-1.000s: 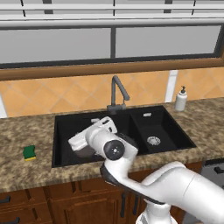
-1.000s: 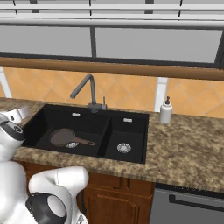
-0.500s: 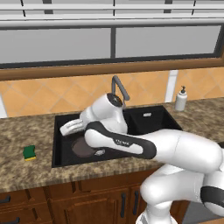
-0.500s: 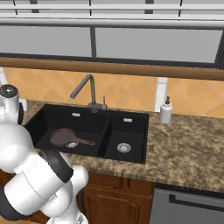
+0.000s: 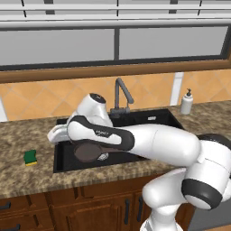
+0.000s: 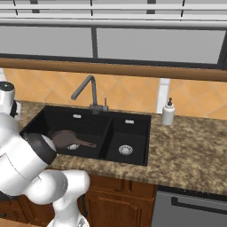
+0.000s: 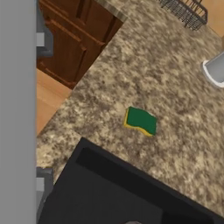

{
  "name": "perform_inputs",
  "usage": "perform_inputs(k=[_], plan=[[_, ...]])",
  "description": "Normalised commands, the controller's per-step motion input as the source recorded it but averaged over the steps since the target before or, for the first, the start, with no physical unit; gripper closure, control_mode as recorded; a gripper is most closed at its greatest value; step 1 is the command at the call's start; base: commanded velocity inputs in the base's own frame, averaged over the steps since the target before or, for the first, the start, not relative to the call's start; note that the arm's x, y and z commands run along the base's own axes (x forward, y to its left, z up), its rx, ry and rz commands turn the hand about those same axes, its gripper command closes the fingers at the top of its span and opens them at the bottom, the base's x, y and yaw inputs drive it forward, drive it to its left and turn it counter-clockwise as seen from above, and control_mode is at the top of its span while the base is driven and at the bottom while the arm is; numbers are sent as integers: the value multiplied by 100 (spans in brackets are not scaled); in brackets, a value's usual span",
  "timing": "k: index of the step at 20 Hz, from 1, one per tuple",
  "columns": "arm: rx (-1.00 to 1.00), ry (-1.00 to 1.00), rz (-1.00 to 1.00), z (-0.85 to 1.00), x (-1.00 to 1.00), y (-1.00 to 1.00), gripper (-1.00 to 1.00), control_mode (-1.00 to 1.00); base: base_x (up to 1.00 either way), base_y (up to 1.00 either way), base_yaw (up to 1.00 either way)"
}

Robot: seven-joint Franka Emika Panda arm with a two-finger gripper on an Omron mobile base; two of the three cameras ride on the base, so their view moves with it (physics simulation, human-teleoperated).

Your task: Pick the pan and sponge and place them into the sink. Then turn on the water.

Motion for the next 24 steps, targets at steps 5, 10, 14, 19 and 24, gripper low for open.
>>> perform_inputs(k=[5,10,14,19,24], plan=[[-14,11,-9,-6,0,48,-100,-100,0,0,0],[-17,21,-8,-10,0,51,-100,-100,0,0,0],[-19,14,-8,-24,6,41,-100,-100,0,0,0],[-20,0,-5,-39,14,24,-100,-100,0,0,0],[-9,0,-4,-32,27,8,-100,-100,0,0,0]])
